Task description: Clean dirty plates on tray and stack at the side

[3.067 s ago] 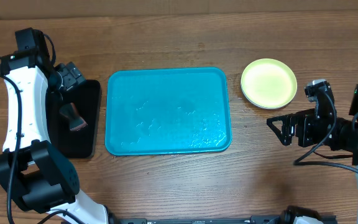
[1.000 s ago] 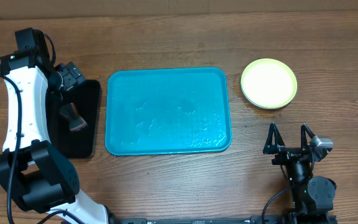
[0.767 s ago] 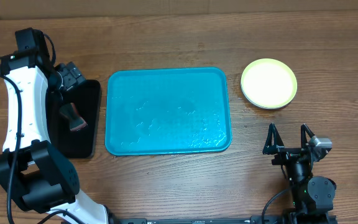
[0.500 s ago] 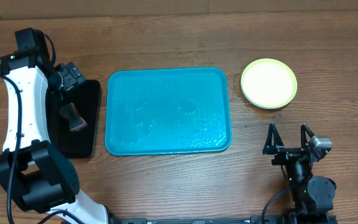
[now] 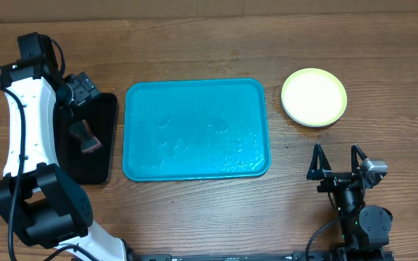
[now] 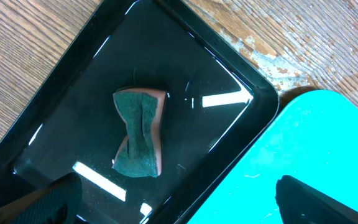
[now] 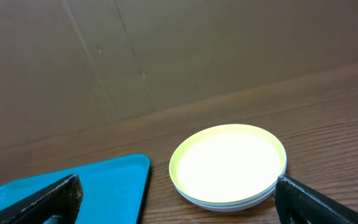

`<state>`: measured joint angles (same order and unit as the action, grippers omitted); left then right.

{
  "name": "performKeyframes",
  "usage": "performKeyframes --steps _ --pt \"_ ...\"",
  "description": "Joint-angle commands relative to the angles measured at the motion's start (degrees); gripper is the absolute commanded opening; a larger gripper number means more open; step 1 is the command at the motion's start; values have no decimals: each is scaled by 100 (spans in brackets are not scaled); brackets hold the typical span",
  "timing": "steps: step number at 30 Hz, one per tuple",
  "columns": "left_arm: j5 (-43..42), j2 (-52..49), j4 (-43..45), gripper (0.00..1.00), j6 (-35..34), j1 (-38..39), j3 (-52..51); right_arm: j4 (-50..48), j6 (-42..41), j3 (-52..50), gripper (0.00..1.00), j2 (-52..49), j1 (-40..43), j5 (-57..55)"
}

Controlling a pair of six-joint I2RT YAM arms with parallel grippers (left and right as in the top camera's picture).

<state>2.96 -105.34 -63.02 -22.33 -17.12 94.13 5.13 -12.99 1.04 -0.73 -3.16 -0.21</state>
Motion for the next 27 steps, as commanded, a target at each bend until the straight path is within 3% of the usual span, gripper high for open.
performKeyframes --steps 1,8,13,17,27 --pt "-24 42 4 100 4 -11 76 -35 61 -57 100 57 -46 28" --pt "-131 94 -691 100 52 -11 74 -35 61 -57 100 57 -46 28" --pt "-264 671 -769 100 48 63 -142 -35 61 -57 100 57 -46 28" --pt "-273 1530 -205 100 122 269 -977 -35 61 -59 100 57 -46 28" --pt "-483 4242 2323 100 1187 715 -4500 -35 61 -57 100 57 -46 28"
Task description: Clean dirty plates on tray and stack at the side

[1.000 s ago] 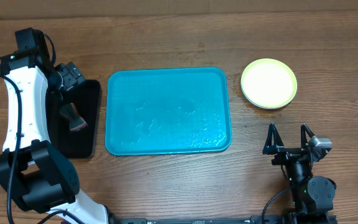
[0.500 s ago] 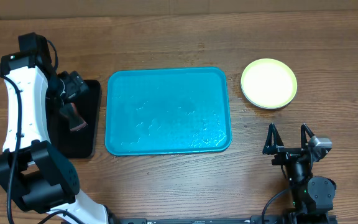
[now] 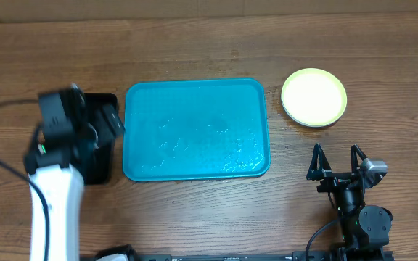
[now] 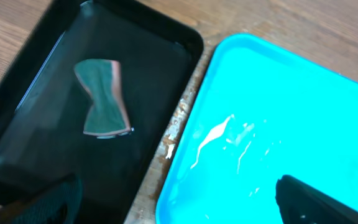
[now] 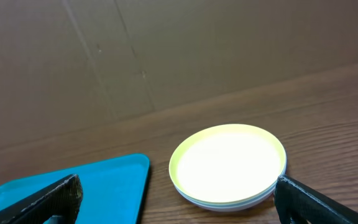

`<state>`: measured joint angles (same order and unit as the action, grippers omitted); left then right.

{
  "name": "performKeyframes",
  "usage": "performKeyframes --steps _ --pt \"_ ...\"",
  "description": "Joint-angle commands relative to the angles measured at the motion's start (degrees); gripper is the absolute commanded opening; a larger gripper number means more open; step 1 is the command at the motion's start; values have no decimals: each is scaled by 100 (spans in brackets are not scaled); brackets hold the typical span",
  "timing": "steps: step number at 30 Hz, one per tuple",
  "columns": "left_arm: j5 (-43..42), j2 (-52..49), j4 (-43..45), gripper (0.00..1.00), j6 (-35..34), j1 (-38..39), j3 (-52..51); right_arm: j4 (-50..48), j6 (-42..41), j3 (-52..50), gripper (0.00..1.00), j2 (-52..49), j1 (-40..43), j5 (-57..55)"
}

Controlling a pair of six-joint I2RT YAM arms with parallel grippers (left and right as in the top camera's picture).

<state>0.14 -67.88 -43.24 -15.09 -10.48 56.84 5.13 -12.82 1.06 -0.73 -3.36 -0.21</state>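
Note:
The wet blue tray (image 3: 194, 130) lies mid-table with no plate on it. A stack of pale yellow-rimmed plates (image 3: 314, 96) sits on the wood to its right and shows in the right wrist view as plates (image 5: 229, 163). A green and pink sponge (image 4: 102, 98) lies in the black tray (image 4: 166, 74). My left gripper (image 4: 179, 210) hangs open and empty over the gap between the black tray and the blue tray (image 4: 278, 124). My right gripper (image 3: 337, 161) stands open and empty near the front right, short of the plates.
My left arm (image 3: 56, 174) is blurred and covers most of the black tray (image 3: 104, 170) in the overhead view, hiding the sponge there. Bare wooden table (image 3: 194, 43) surrounds the trays. A brown cardboard wall (image 5: 166, 50) stands behind.
My left arm has swung from the far left to the near left, and its open gripper has moved from above the sponge to the gap between the trays. The sponge, plates and right arm have not moved.

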Motion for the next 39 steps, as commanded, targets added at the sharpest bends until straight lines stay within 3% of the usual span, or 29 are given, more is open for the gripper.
performKeyframes --steps 1,7,15,20,29,39 --pt "-376 758 649 100 575 50 -1147 -35 44 -59 100 57 -26 28" --pt "-957 2352 2498 100 918 50 -3318 -35 44 -59 100 57 -26 28" --pt "-1071 4312 4199 100 369 50 -5272 -35 44 -59 100 57 -26 28" --pt "-1071 5108 4395 100 109 50 -5654 -35 44 -59 100 57 -26 28" --pt "-1064 6207 3965 100 142 90 -5654 -35 44 -59 100 57 -26 28" --pt "-918 6769 3934 100 1040 350 -5657 -35 44 -59 100 57 -26 28"
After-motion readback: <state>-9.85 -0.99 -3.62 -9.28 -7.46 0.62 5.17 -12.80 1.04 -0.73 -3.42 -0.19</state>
